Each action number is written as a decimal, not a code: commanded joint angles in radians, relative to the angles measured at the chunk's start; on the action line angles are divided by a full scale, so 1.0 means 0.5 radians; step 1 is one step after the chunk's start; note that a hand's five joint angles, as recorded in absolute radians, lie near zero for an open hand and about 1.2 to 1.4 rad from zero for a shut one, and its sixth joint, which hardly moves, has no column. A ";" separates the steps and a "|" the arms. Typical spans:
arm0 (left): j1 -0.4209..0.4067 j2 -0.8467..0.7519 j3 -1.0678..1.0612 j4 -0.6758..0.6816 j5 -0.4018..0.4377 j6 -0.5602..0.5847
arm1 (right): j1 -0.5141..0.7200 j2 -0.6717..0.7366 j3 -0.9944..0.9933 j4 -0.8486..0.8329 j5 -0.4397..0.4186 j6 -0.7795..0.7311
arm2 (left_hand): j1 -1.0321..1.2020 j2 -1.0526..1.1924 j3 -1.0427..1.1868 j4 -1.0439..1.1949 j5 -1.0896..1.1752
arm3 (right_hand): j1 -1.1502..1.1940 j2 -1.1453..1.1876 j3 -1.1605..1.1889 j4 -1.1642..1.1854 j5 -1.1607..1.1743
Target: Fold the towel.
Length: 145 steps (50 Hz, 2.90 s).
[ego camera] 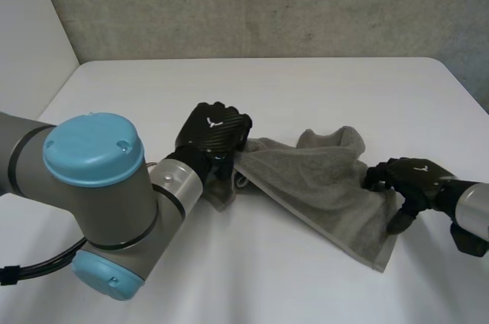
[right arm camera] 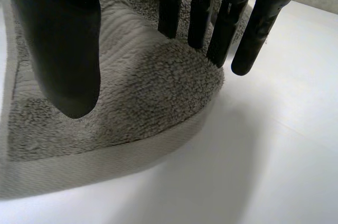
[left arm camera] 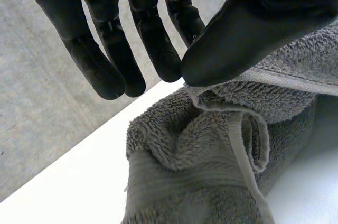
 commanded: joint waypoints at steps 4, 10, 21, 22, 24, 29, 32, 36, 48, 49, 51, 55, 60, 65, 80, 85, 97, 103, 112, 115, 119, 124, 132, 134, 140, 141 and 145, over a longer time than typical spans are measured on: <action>0.043 0.004 -0.025 0.003 -0.001 -0.011 | 0.215 0.130 -0.059 -0.139 0.254 0.059 | -0.126 -0.238 -0.284 -0.242 -0.574 | 1.001 0.982 0.995 0.997 0.997; 0.046 0.004 -0.016 0.012 0.002 -0.011 | 0.301 0.203 -0.157 -0.176 0.288 0.062 | -0.126 -0.238 -0.284 -0.242 -0.574 | 1.807 1.788 1.801 1.803 1.804; 0.180 0.013 0.238 0.043 -0.001 -0.011 | 0.485 0.268 -0.591 -0.271 0.376 0.108 | -0.126 -0.238 -0.284 -0.242 -0.574 | 1.807 1.788 1.801 1.803 1.804; 0.208 0.025 0.333 0.055 -0.004 -0.011 | 0.546 0.240 -0.696 -0.347 0.373 0.145 | -0.126 -0.238 -0.284 -0.242 -0.574 | 1.807 1.788 1.801 1.803 1.804; 0.239 0.056 0.428 0.083 -0.010 -0.011 | 0.583 0.176 -0.779 -0.473 0.367 0.197 | -0.126 -0.238 -0.284 -0.242 -0.574 | 1.807 1.788 1.801 1.803 1.804; 0.346 0.267 0.576 0.361 -0.062 -0.011 | 0.639 -0.090 -0.829 -1.101 0.392 0.436 | -0.126 -0.238 -0.284 -0.242 -0.574 | 1.807 1.788 1.801 1.803 1.804; 0.392 0.432 0.555 0.643 -0.108 -0.005 | 0.627 -0.186 -0.847 -1.290 0.416 0.647 | -0.126 -0.238 -0.284 -0.242 -0.574 | 1.807 1.788 1.801 1.803 1.804; 0.414 0.587 0.466 0.804 -0.109 -0.002 | 0.611 -0.177 -0.878 -1.155 0.380 0.817 | -0.126 -0.238 -0.284 -0.242 -0.574 | 1.807 1.788 1.801 1.803 1.804; 0.402 0.860 -0.080 0.489 0.121 0.016 | 0.611 -0.131 -0.967 -0.306 0.027 0.839 | -0.126 -0.238 -0.284 -0.242 -0.574 | 1.807 1.788 1.801 1.803 1.804; 0.396 0.863 -0.153 0.430 0.158 0.016 | 0.608 -0.119 -0.985 -0.226 0.015 0.836 | -0.126 -0.238 -0.284 -0.242 -0.574 | 1.807 1.788 1.801 1.803 1.804; 0.392 0.854 -0.227 0.375 0.186 0.016 | 0.608 -0.088 -1.004 -0.156 0.018 0.814 | -0.126 -0.238 -0.284 -0.242 -0.574 | 1.807 1.788 1.801 1.803 1.804; 0.371 0.829 -0.378 0.286 0.217 0.019 | 0.605 0.035 -1.071 0.011 0.015 0.701 | -0.126 -0.238 -0.284 -0.242 -0.574 | 1.807 1.788 1.801 1.803 1.804; 0.200 0.538 -0.470 0.255 0.211 0.025 | 0.544 0.270 -1.194 0.372 0.066 0.324 | -0.126 -0.238 -0.284 -0.242 -0.574 | 1.807 1.788 1.801 1.803 1.804; 0.104 0.292 -0.357 0.267 0.189 0.090 | 0.528 0.446 -1.280 0.471 0.177 0.182 | -0.126 -0.238 -0.284 -0.242 -0.574 | 1.807 1.788 1.801 1.803 1.804; 0.383 0.166 -0.341 0.236 0.211 0.341 | 0.299 0.740 -1.458 0.324 0.484 0.127 | -2.063 -2.175 -2.221 -2.179 -2.511 | 1.807 1.788 1.801 1.803 1.804; 0.475 0.218 -0.460 0.212 0.211 0.341 | 0.268 0.746 -1.439 0.296 0.570 0.118 | -2.063 -2.175 -2.221 -2.179 -2.511 | 1.807 1.788 1.801 1.803 1.804; 0.543 0.228 -0.639 0.013 0.416 0.332 | 0.289 0.752 -1.384 0.290 0.570 0.099 | -1.992 -2.104 -2.150 -2.109 -2.440 | 1.807 1.788 1.801 1.803 1.804; 0.549 0.182 -0.636 -0.015 0.428 0.335 | 0.292 0.749 -1.369 0.278 0.567 0.099 | -1.980 -2.092 -2.138 -2.097 -2.429 | 1.807 1.788 1.801 1.803 1.804; 0.549 0.068 -0.602 -0.012 0.410 0.351 | 0.292 0.749 -1.360 0.271 0.570 0.069 | -1.857 -1.969 -2.015 -1.974 -2.305 | 1.807 1.788 1.801 1.803 1.804; 0.552 0.047 -0.599 -0.012 0.401 0.360 | 0.292 0.749 -1.347 0.271 0.567 0.050 | -1.857 -1.969 -2.015 -1.974 -2.305 | 1.807 1.788 1.801 1.803 1.804; 0.552 0.025 -0.584 -0.009 0.398 0.360 | 0.292 0.749 -1.344 0.271 0.567 0.050 | -1.857 -1.969 -2.015 -1.974 -2.305 | 1.807 1.788 1.801 1.803 1.804; 0.567 -0.024 -0.559 0.006 0.398 0.366 | 0.292 0.749 -1.338 0.271 0.567 0.050 | -1.834 -1.946 -1.992 -1.950 -2.282 | 1.807 1.788 1.801 1.803 1.804; 0.582 -0.088 -0.479 0.009 0.395 0.369 | 0.292 0.749 -1.335 0.271 0.567 0.050 | -1.582 -1.694 -1.740 -1.699 -2.030 | 1.807 1.788 1.801 1.803 1.804; 0.595 -0.094 -0.467 0.012 0.398 0.369 | 0.292 0.746 -1.335 0.271 0.567 0.050 | -1.511 -1.623 -1.669 -1.628 -1.960 | 1.807 1.788 1.801 1.803 1.804; 0.604 -0.146 -0.397 0.006 0.395 0.369 | 0.292 0.746 -1.332 0.271 0.567 0.050 | -1.347 -1.459 -1.505 -1.464 -1.795 | 1.807 1.788 1.801 1.803 1.804; 0.604 -0.147 -0.396 0.006 0.395 0.369 | 0.292 0.746 -1.332 0.271 0.567 0.050 | -1.346 -1.458 -1.504 -1.463 -1.794 | 1.807 1.788 1.801 1.803 1.804; 0.604 -0.162 -0.384 0.006 0.395 0.369 | 0.292 0.746 -1.332 0.271 0.567 0.047 | -1.293 -1.406 -1.451 -1.410 -1.742 | 1.807 1.788 1.801 1.803 1.804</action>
